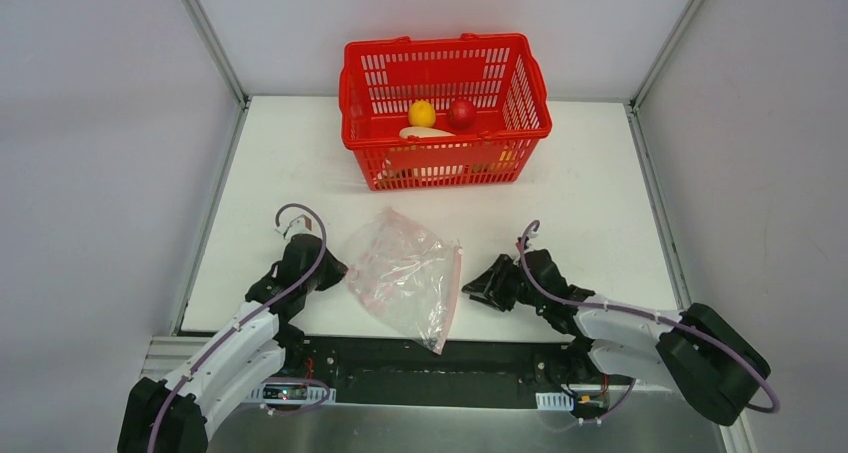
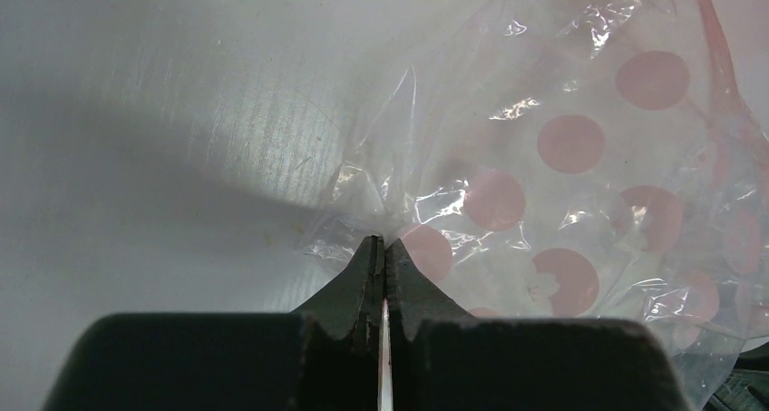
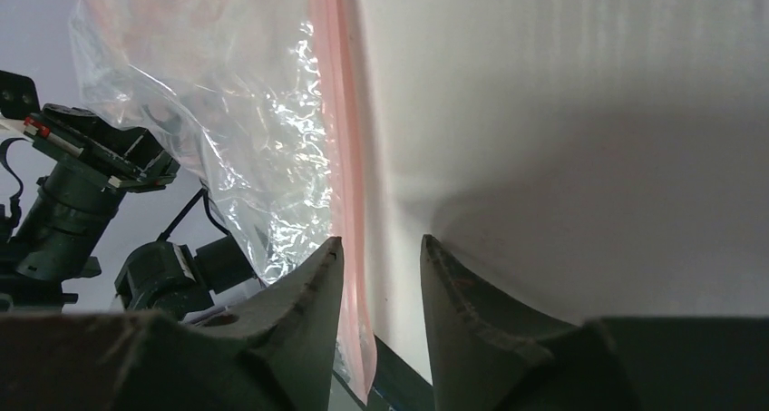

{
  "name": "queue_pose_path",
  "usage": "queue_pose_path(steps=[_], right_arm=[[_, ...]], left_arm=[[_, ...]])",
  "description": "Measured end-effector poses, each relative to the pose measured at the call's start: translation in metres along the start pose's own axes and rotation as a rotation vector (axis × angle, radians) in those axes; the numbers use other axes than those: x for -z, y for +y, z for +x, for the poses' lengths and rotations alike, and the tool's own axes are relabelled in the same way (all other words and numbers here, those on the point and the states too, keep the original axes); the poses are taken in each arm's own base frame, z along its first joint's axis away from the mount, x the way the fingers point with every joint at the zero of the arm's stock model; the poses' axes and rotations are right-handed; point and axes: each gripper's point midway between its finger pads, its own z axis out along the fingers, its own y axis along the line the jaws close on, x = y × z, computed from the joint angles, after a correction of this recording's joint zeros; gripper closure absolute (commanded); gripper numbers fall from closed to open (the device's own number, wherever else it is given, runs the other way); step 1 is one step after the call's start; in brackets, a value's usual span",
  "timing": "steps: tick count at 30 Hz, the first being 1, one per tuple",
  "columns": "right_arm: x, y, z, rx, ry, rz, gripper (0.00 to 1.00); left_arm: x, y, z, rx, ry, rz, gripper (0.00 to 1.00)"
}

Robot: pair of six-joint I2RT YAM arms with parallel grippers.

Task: Place the food in the zip-top bag and seal the zipper
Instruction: Pick up the zipper food storage bag at the center of the board.

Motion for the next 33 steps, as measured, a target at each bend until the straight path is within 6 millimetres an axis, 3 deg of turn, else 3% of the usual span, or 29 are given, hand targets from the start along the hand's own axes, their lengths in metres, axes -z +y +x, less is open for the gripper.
queue_pose_path(steps=[4, 10, 14, 22, 28, 33], right_arm=[[-0.009, 0.012, 0.002, -0.003, 0.036, -0.034, 0.54], [-0.022, 0.026, 0.005, -0.007, 0.081, -0.073, 0.54], [-0.029, 0.028, 0.007, -0.022, 0.097, -0.086, 0.63], [-0.045, 0.03, 0.008, -0.083, 0.113, -0.122, 1.0], [-0.039, 0.037, 0.0, -0.085, 0.072, -0.162, 1.0], [-0.02, 0.041, -0.021, -0.029, -0.051, -0.124, 1.0]], left_arm=[[0.0, 0.001, 0.001, 0.01, 0.0, 0.0, 1.0], [-0.002, 0.004, 0.005, 0.019, 0.003, -0.001, 1.0], [-0.002, 0.005, 0.006, 0.02, 0.003, -0.001, 1.0], [-0.002, 0.005, 0.006, 0.022, -0.002, 0.004, 1.0], [0.003, 0.01, 0.001, 0.024, -0.037, -0.011, 1.0], [0.013, 0.021, -0.009, 0.032, -0.105, -0.048, 1.0]])
